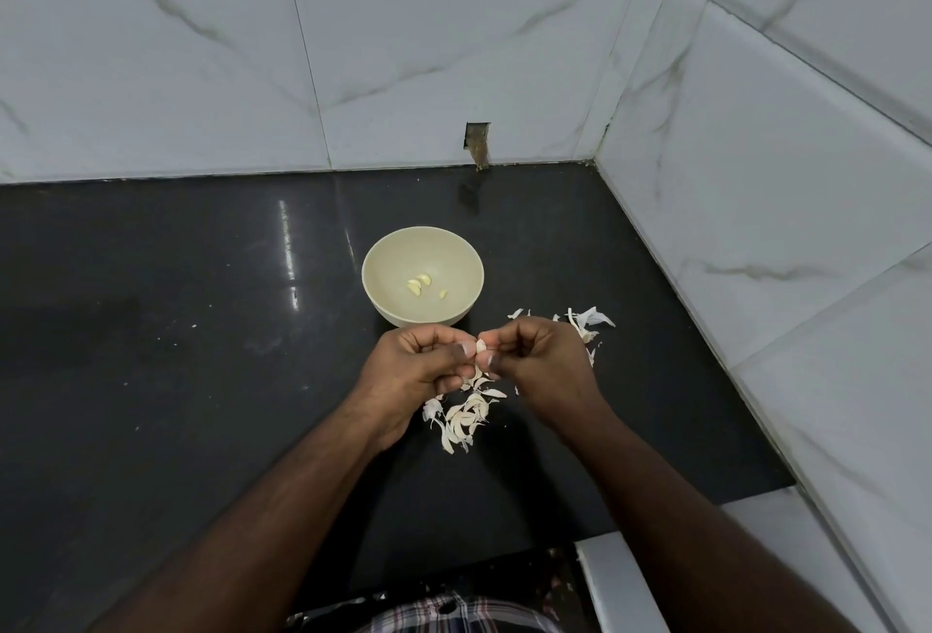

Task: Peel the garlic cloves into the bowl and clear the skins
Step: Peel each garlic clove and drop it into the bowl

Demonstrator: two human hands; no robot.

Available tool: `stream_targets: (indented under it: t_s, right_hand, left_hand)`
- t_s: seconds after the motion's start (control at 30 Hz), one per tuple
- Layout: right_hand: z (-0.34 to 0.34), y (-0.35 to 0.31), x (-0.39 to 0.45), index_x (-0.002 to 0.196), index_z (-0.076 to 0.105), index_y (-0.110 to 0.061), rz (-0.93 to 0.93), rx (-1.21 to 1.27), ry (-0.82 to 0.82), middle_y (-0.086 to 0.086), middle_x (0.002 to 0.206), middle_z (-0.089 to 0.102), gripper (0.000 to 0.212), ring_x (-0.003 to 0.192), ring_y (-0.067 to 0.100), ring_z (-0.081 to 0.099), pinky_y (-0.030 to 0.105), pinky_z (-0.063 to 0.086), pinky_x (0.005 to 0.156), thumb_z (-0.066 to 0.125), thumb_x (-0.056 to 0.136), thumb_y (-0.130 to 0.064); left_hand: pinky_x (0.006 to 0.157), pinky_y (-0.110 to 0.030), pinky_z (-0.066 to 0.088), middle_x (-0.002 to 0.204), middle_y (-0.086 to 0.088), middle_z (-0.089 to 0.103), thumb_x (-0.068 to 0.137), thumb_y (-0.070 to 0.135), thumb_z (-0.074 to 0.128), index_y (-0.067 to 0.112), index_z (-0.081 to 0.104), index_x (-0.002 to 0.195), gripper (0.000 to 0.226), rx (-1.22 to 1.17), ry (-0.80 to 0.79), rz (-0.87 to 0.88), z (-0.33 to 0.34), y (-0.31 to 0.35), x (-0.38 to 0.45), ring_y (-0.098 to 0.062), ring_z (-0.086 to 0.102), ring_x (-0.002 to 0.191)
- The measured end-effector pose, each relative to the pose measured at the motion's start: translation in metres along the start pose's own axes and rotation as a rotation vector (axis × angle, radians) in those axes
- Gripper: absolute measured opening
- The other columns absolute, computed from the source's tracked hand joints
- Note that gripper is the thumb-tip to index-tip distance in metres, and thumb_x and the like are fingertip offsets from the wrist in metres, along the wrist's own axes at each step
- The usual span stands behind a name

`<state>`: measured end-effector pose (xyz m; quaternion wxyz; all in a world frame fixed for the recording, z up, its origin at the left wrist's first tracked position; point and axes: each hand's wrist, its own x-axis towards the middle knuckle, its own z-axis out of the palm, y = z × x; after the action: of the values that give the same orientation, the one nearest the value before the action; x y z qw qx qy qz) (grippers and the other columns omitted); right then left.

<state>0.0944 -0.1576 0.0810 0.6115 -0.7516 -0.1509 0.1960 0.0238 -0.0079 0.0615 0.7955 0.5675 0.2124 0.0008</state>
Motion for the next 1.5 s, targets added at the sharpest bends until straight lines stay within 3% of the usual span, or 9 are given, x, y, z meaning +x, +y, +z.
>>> stream_targets:
  t_s: [0.23,0.47,0.77,0.9,1.03,1.17,1.3,1.4,1.5]
  right_hand:
    - [0.0,0.003,0.002,0.085,0.072,0.005,0.027,0.035,0.033,-0.003,0.067,0.071,0.012,0.058,0.004,0.065,0.016,0.05,0.058,0.08,0.076,0.005]
    - [-0.001,0.004,0.004,0.078,0.072,-0.006,0.092,0.12,0.067,0.006,0.065,0.068,0.017,0.057,0.014,0.061,0.025,0.053,0.059,0.076,0.078,0.01]
    - [-0.003,0.001,0.002,0.101,0.069,0.006,0.232,0.329,-0.03,0.019,0.089,0.074,0.012,0.079,0.02,0.073,0.028,0.062,0.072,0.067,0.091,0.001]
    - [-0.009,-0.001,0.003,0.1,0.072,-0.005,0.106,0.091,-0.05,0.016,0.085,0.075,0.012,0.073,0.019,0.071,0.029,0.06,0.067,0.068,0.09,0.001]
    - [-0.014,0.001,0.007,0.096,0.079,-0.016,-0.098,-0.362,-0.041,-0.005,0.066,0.071,0.011,0.056,0.002,0.061,0.018,0.046,0.057,0.074,0.087,-0.013]
    - [-0.015,-0.006,0.005,0.092,0.078,-0.022,-0.165,-0.574,-0.061,-0.021,0.052,0.059,0.009,0.051,-0.001,0.055,0.011,0.037,0.053,0.07,0.088,-0.021]
    - [-0.009,-0.009,0.004,0.09,0.077,-0.022,-0.187,-0.732,-0.048,-0.013,0.065,0.067,0.013,0.063,0.005,0.062,0.025,0.05,0.064,0.065,0.087,-0.023]
    - [-0.005,-0.007,0.005,0.09,0.075,-0.021,-0.205,-0.782,-0.064,-0.008,0.073,0.07,0.013,0.069,0.008,0.063,0.028,0.05,0.067,0.063,0.087,-0.024]
    - [-0.003,-0.006,0.006,0.09,0.075,-0.022,-0.208,-0.779,-0.071,-0.009,0.073,0.069,0.012,0.07,0.006,0.061,0.025,0.046,0.066,0.065,0.086,-0.027]
  left_hand:
    - [0.064,-0.019,0.053,0.079,-0.013,0.071,0.092,0.006,0.068,0.003,0.074,0.094,0.007,0.001,0.003,0.024,0.002,-0.001,0.0,-0.011,0.065,0.069]
    - [0.069,-0.019,0.055,0.084,-0.012,0.075,0.09,-0.006,0.065,0.006,0.076,0.099,0.018,0.071,-0.053,0.111,0.004,0.0,-0.002,-0.013,0.07,0.078]
    - [0.08,-0.039,0.06,0.084,-0.005,0.076,0.083,0.005,0.079,0.018,0.078,0.094,0.017,0.339,0.126,0.285,0.006,-0.004,0.001,-0.025,0.073,0.083]
    - [0.079,-0.042,0.06,0.078,-0.007,0.076,0.086,0.008,0.076,0.023,0.079,0.092,0.016,0.349,0.164,0.243,0.005,-0.004,0.001,-0.028,0.074,0.078]
    - [0.073,-0.036,0.056,0.076,-0.009,0.074,0.086,0.011,0.077,0.029,0.08,0.091,0.019,0.368,0.165,0.243,0.006,-0.002,0.001,-0.016,0.066,0.068]
    - [0.077,-0.034,0.058,0.074,-0.002,0.074,0.084,0.013,0.079,0.033,0.079,0.091,0.021,0.386,0.186,0.224,0.007,0.0,-0.001,-0.01,0.068,0.069]
    - [0.081,-0.036,0.06,0.069,0.005,0.073,0.083,0.015,0.08,0.03,0.078,0.088,0.016,0.424,0.207,0.21,0.009,0.0,-0.001,-0.01,0.071,0.071]
    - [0.079,-0.038,0.061,0.067,0.007,0.071,0.082,0.019,0.081,0.03,0.078,0.085,0.012,0.467,0.237,0.22,0.009,-0.001,0.0,-0.011,0.071,0.071]
    - [0.072,-0.025,0.057,0.067,0.01,0.071,0.082,0.02,0.081,0.033,0.077,0.083,0.013,0.517,0.253,0.239,0.008,-0.001,-0.001,-0.004,0.068,0.069]
